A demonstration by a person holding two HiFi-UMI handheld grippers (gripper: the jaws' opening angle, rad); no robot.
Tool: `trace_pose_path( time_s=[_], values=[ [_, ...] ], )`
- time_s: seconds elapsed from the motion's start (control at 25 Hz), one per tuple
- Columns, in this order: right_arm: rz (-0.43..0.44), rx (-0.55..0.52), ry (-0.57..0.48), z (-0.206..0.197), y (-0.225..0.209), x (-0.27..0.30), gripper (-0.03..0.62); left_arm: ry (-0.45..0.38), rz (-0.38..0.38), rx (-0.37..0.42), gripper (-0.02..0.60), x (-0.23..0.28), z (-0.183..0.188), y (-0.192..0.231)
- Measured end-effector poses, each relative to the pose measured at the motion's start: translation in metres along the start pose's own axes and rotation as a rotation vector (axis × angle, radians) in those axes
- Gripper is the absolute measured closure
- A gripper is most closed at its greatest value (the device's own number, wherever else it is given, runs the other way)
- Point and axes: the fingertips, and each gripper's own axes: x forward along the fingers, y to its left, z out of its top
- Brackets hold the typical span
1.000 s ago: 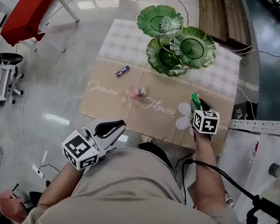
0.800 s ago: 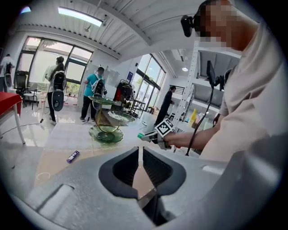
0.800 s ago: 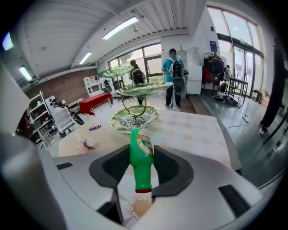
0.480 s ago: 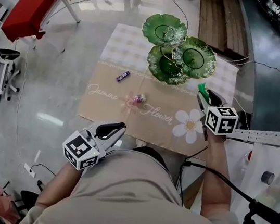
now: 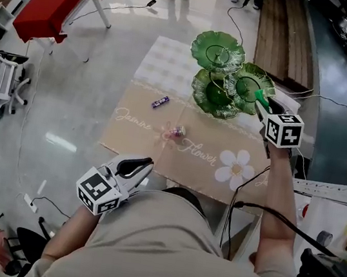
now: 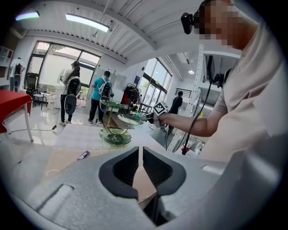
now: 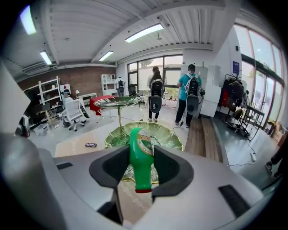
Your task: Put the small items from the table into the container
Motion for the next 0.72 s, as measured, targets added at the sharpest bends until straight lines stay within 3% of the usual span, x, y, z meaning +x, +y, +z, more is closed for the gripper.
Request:
trace_pose_path(
  time_s=[0.36,0.72],
  values=[
    [-0.019,-0.16,0.121,0.005,-0.024,0.051,0.421,-0.004,0.094,-0.043,0.561,-0.022,-0.008,0.013],
    [-0.035,-0.236,0.208,-0.004,-0.025,0.071,0.419,-0.015,0.13,-0.072,0.561,-0.034,-0.015,0.018]
  ],
)
